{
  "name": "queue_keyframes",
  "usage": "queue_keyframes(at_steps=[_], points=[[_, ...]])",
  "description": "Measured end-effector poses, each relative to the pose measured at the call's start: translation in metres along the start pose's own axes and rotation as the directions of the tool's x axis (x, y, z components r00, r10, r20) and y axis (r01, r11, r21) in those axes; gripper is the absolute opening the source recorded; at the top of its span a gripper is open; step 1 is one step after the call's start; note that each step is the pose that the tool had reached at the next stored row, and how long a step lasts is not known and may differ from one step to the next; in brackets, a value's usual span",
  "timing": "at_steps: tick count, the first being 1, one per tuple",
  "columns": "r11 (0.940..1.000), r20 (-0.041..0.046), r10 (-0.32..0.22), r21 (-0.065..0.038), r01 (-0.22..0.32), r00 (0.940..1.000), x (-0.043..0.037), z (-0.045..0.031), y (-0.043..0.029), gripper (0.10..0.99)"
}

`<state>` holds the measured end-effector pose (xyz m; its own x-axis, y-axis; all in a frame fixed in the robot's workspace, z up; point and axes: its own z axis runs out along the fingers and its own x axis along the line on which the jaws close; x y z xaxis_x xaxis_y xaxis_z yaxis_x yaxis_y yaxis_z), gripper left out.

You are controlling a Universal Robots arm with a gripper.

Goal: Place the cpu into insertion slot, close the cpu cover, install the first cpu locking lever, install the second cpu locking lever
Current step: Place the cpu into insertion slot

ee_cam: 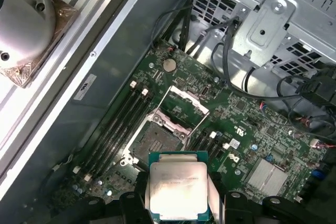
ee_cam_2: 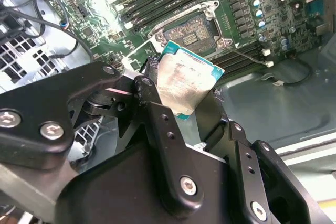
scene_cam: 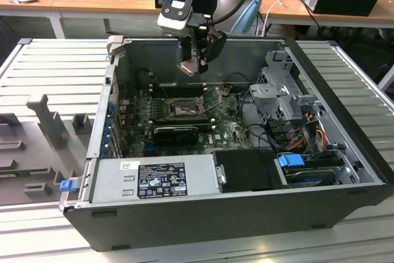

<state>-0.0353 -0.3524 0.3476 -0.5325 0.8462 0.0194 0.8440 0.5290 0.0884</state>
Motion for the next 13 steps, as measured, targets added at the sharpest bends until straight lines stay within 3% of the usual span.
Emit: queue_keyframes(at_steps=[3,13], points=[[0.9989,0.0042,0.048,-0.001,-0.048,0.9989,0.0,0.0003,0.0,0.525],[0.9913,0.0115,0.131,-0.003,-0.131,0.9913,0.0,0.0009,-0.0001,0.525]])
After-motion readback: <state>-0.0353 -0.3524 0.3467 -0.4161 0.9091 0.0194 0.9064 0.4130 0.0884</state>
